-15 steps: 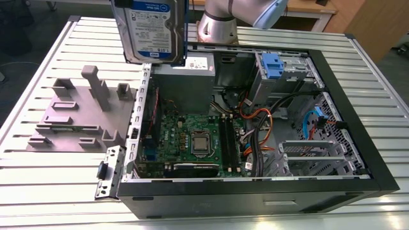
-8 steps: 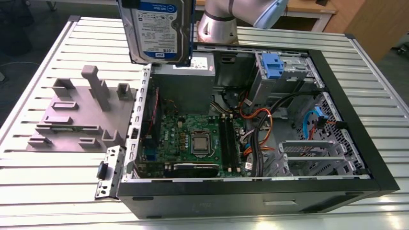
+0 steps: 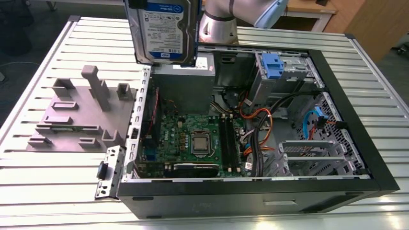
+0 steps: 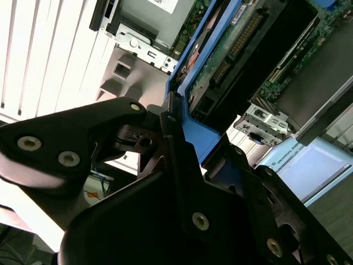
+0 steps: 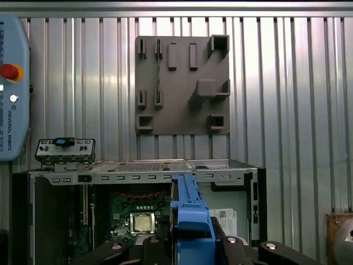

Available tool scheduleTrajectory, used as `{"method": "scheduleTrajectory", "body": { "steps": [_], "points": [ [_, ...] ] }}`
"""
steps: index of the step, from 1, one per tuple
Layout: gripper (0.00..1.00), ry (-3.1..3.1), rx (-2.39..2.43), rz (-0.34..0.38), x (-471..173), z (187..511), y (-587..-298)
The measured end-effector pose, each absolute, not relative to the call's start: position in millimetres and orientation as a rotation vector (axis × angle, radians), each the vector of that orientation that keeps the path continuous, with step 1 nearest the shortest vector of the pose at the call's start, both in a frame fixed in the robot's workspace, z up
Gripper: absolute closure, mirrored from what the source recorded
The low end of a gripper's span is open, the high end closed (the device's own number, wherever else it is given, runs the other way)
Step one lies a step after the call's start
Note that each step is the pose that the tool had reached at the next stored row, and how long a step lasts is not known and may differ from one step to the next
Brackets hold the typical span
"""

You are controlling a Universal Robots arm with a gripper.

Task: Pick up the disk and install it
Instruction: 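Pick up the disk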

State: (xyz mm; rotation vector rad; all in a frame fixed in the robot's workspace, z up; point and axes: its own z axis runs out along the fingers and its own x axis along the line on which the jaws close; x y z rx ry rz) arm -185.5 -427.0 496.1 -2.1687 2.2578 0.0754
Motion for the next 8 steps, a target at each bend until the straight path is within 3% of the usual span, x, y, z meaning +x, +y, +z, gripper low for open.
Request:
{"method": "scheduleTrajectory", "body": {
  "steps": [8],
  "points": [
    [0.63,2.258,-2.169,0.075,-178.5,496.0,-427.0]
  ]
}}
